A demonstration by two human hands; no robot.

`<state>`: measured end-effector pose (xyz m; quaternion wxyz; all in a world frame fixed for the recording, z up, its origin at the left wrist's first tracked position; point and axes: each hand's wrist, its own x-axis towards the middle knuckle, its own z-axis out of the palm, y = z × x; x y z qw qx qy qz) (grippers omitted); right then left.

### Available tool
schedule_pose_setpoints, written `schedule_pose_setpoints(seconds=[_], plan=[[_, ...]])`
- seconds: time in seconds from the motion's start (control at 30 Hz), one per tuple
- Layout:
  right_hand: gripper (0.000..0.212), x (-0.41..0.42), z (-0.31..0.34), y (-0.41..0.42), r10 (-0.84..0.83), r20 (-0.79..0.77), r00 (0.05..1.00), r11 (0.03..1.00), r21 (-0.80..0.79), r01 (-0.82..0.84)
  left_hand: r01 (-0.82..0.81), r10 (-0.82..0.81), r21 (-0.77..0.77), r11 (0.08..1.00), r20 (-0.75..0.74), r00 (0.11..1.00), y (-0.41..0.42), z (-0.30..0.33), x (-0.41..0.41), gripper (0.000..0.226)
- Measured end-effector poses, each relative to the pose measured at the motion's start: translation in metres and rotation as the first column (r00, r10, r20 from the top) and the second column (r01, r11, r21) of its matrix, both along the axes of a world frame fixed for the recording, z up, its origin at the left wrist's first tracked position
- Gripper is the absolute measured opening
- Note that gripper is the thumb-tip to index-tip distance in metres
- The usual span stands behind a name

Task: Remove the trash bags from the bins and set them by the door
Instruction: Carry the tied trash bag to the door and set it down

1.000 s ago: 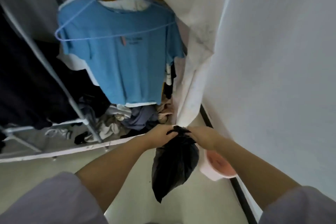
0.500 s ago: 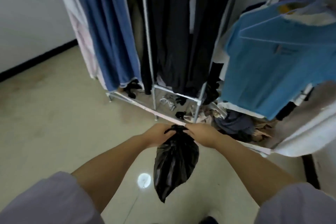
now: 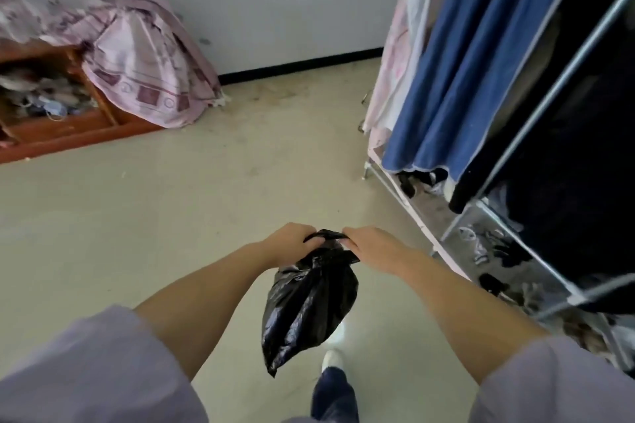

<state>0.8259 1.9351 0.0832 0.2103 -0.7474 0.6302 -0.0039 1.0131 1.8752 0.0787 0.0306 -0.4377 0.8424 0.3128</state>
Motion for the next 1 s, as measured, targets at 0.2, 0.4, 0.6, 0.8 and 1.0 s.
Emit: schedule_pose_setpoints(seconds=[0.2,0.4,0.6,0.8,1.0], plan=[[0.031,-0.011,0.005,-0.094,0.085,-0.006,0.996,0.996,-0.012,-0.085,-0.081,0.081,-0.021,0.996,-0.011,0.997,-0.073,0.009,-0.008,0.031],[0.03,-0.044,0.014,-0.196,0.105,-0.009,0.994,0.994,-0.03,-0.105,-0.142,0.138,-0.052,0.989,-0.063,0.988,-0.163,0.017,-0.038,0.031],[0.032,-0.045,0.009,-0.294,0.164,-0.008,0.987,0.986,-0.009,-0.164,-0.16,0.158,-0.059,0.985,-0.041,0.987,-0.254,0.013,-0.036,0.031],[0.033,-0.032,0.0,-0.426,0.132,-0.044,0.99,0.99,-0.039,-0.134,-0.122,0.119,-0.104,0.987,-0.034,0.992,-0.39,0.005,-0.024,0.032],[0.035,-0.013,0.005,-0.554,0.047,-0.022,0.999,0.998,-0.029,-0.048,-0.001,0.0,-0.11,0.994,-0.015,1.0,-0.535,0.018,-0.006,0.033]])
